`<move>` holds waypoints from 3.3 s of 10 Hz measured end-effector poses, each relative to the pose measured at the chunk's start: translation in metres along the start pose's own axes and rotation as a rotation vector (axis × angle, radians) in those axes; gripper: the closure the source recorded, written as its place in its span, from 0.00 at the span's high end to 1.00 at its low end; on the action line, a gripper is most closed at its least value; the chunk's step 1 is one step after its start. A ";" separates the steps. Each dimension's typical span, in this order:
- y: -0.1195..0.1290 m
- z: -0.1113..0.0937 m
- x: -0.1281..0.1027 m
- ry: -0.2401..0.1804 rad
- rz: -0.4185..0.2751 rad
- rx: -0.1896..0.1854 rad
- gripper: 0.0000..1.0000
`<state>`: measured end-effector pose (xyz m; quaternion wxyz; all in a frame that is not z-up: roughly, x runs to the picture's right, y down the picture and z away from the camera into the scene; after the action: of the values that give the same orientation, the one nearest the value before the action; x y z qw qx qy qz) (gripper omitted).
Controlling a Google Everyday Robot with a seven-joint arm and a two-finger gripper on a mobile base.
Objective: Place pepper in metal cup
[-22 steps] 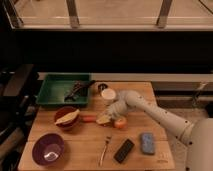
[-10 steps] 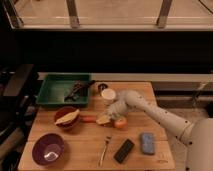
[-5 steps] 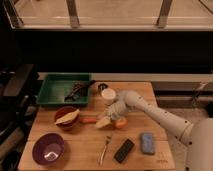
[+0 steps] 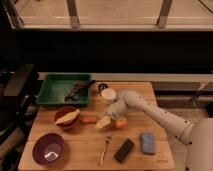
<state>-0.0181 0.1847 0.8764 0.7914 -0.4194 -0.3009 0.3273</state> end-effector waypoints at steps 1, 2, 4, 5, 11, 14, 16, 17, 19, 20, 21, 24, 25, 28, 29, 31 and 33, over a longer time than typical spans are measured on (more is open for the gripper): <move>-0.001 0.000 0.000 -0.001 0.001 0.003 0.56; -0.003 -0.002 0.000 -0.005 0.002 0.009 0.46; -0.004 -0.003 0.000 -0.007 0.004 0.012 0.28; -0.004 -0.004 0.000 -0.005 0.003 0.012 0.16; -0.003 -0.004 0.000 -0.003 0.001 0.008 0.00; -0.002 -0.003 -0.001 -0.002 0.000 0.006 0.00; -0.001 -0.002 -0.001 -0.001 0.000 0.005 0.00; -0.001 -0.002 -0.001 -0.001 0.000 0.005 0.00; -0.001 -0.002 -0.001 -0.001 0.000 0.004 0.00; -0.001 -0.002 -0.001 -0.001 0.000 0.004 0.00; -0.001 -0.002 -0.001 -0.001 0.000 0.004 0.00; -0.001 -0.002 0.000 -0.001 0.000 0.003 0.01; -0.001 -0.002 0.000 -0.001 0.000 0.003 0.09; -0.001 -0.001 0.000 -0.001 0.000 0.003 0.31; -0.001 -0.001 0.000 -0.001 0.000 0.003 0.31; -0.001 -0.001 0.000 -0.001 0.000 0.003 0.31; -0.001 -0.001 0.000 -0.002 0.001 0.003 0.31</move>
<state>-0.0170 0.1837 0.8766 0.7915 -0.4182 -0.3008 0.3287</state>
